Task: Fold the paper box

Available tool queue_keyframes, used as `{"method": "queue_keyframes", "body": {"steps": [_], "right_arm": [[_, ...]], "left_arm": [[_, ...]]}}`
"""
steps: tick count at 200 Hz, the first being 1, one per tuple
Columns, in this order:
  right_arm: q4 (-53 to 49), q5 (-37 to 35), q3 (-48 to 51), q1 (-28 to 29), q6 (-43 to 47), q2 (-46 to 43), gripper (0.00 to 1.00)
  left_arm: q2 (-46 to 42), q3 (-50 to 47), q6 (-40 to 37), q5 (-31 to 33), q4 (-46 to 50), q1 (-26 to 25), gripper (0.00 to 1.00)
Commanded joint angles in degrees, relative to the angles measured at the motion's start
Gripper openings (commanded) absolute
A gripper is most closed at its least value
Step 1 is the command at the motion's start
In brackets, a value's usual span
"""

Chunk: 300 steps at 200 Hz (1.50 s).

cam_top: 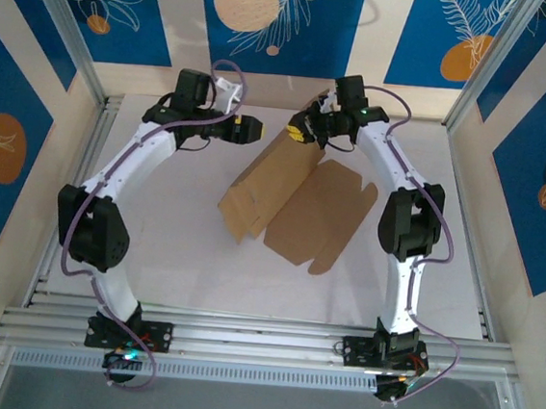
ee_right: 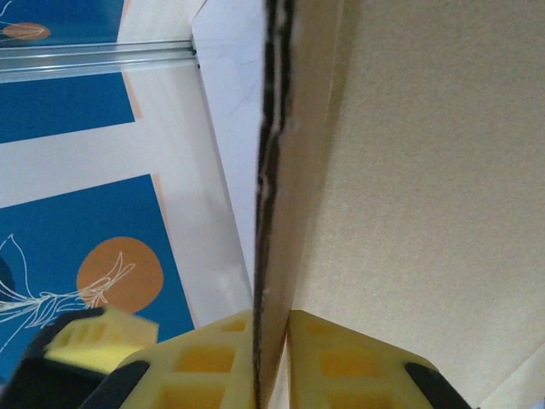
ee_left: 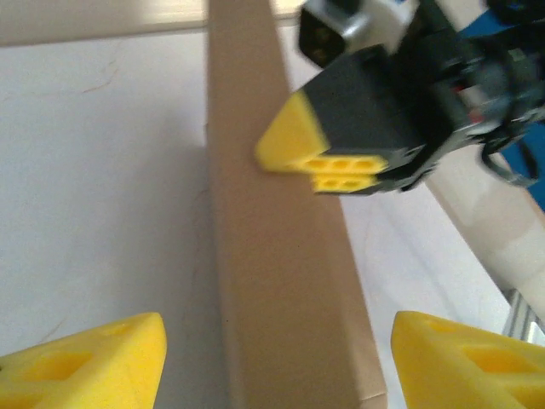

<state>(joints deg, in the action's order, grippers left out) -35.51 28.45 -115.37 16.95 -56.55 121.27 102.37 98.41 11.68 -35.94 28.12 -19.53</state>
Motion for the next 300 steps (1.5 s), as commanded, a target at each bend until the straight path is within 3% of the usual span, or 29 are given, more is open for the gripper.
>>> {"method": "queue_keyframes", "body": {"steps": [1, 42, 75, 101, 149, 179, 196, 215, 233, 264, 283, 300], "right_arm": [[-5.70, -0.96, -5.56, 1.02, 1.82, 2.78, 0.18], [-9.56, -1.80, -12.85, 2.42, 0.74, 6.85, 0.19], [-9.51, -1.60, -14.42, 3.00, -0.03, 7.49, 0.19], [-9.38, -0.99, -14.45, 3.09, -0.10, 7.42, 0.19], [-9.05, -0.03, -14.25, 3.18, -0.44, 7.07, 0.19], [-8.75, 0.28, -14.24, 3.20, -0.81, 6.91, 0.19], [-8.14, 0.87, -14.24, 3.27, -1.08, 6.87, 0.21], [-8.85, 0.29, -14.01, 3.14, -0.28, 6.27, 0.36], [-9.76, -2.15, -11.57, 2.17, 2.37, 3.20, 0.53], [1.63, -3.11, 7.00, -1.07, 2.38, -9.23, 0.69], [5.67, -5.59, 17.21, -2.81, 2.64, -15.71, 0.68], [8.22, -7.83, 25.35, -4.30, 2.02, -19.60, 0.50]], "left_arm": [[0.87, 4.11, -4.94, -0.72, 10.32, -2.98, 0.68], [2.62, 8.28, -14.62, 14.47, 19.74, -8.23, 0.68], [5.33, 11.85, -20.25, 29.83, 23.27, -13.09, 0.60], [6.64, 12.07, -22.60, 39.93, 23.06, -15.65, 0.49], [7.50, 11.41, -25.31, 51.82, 20.05, -18.09, 0.30], [7.14, 10.16, -26.76, 56.32, 17.19, -18.70, 0.32], [7.23, 9.66, -27.45, 57.58, 16.36, -18.91, 0.20], [7.23, 8.71, -28.02, 58.11, 15.78, -18.90, 0.07], [6.75, 7.54, -28.44, 58.82, 14.92, -18.88, 0.02], [6.77, 6.53, -28.65, 59.38, 13.79, -18.86, 0.00], [7.18, 6.53, -28.54, 59.21, 13.54, -18.79, 0.00], [7.41, 6.62, -28.49, 59.15, 13.20, -18.70, 0.00]]}}
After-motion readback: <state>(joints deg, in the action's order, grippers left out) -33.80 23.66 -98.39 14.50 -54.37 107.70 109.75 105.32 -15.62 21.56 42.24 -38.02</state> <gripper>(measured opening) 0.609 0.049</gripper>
